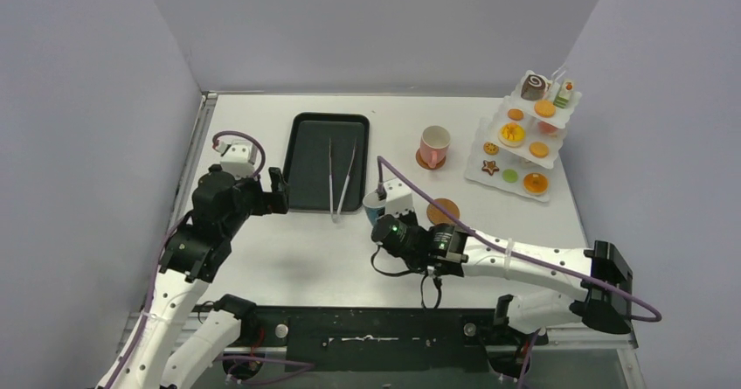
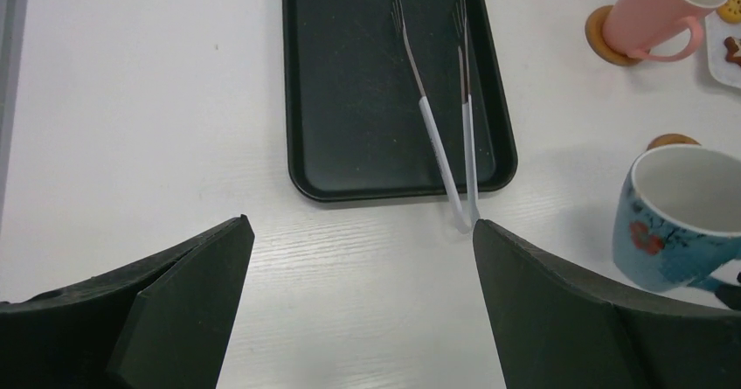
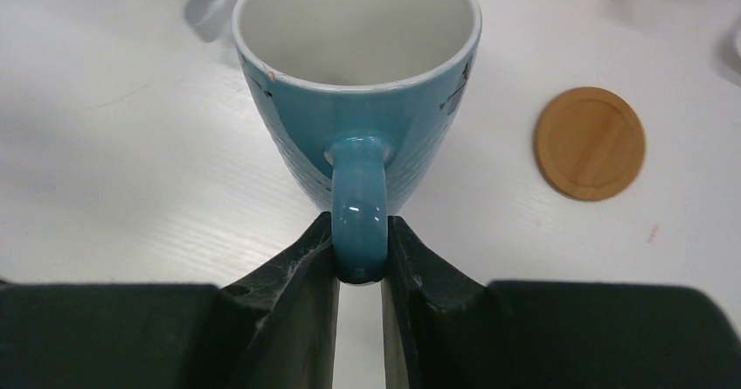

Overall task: Serve the afternoon tea
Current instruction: Place the cup on the coaster.

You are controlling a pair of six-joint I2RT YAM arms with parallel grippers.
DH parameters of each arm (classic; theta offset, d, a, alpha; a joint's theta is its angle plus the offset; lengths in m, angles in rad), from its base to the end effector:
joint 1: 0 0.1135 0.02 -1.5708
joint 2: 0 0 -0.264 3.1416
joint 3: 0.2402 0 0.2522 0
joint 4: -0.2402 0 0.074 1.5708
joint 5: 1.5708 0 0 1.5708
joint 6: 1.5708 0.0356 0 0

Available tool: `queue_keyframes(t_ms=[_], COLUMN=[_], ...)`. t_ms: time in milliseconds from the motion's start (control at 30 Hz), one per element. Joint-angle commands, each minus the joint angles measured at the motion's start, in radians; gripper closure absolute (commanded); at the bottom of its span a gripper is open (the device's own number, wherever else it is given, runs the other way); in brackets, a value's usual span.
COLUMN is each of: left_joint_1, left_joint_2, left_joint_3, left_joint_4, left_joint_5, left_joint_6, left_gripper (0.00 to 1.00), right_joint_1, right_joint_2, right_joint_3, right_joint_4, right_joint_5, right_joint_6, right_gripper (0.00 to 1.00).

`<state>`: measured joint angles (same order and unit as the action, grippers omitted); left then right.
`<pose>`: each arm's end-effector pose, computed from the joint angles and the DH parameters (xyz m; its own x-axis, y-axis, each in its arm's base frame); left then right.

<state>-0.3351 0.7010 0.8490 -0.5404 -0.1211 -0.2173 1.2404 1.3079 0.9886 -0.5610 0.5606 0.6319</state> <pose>0.1456 -0.0462 0.3374 -0.4003 -0.0872 -0.9122 0.1380 0.9784 -0.1541 0.1052 0.2484 0.2682 -0.6101 -0.2369 -0.7561 -0.4100 0.9109 0.0455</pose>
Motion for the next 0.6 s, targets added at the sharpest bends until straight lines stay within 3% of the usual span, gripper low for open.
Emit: queue_keyframes(t_ms=[0, 133, 367, 567], left_joint_1=[-0.005, -0.005, -0.009, -0.013], left_joint_2=[0.019, 0.016, 0.017, 0.014], left_joint_3=[0.015, 0.002, -0.003, -0.003], left_joint_4=[0.070, 0.074, 0.073, 0.070], left_joint_5=[0.069, 0.073, 0.073, 0.068], left_joint_6=[0.019, 0.037, 0.056, 0.064], left_gripper=[0.03, 0.03, 0.03, 0.03], right_joint_1=[-0.094, -0.178, -0.369, -0.457], right_joint_2=[-0.090, -0.130, -0.205, -0.231], right_joint_3=[-0.051, -0.101, -0.206, -0.255], right_joint_4=[0.010, 0.015, 0.090, 0.155], right_joint_5=[0.123, 0.174, 0.121, 0.104], right_joint_6=[0.026, 0.009, -0.026, -0.063], right_gripper=[1.00, 1.00, 1.00, 1.00])
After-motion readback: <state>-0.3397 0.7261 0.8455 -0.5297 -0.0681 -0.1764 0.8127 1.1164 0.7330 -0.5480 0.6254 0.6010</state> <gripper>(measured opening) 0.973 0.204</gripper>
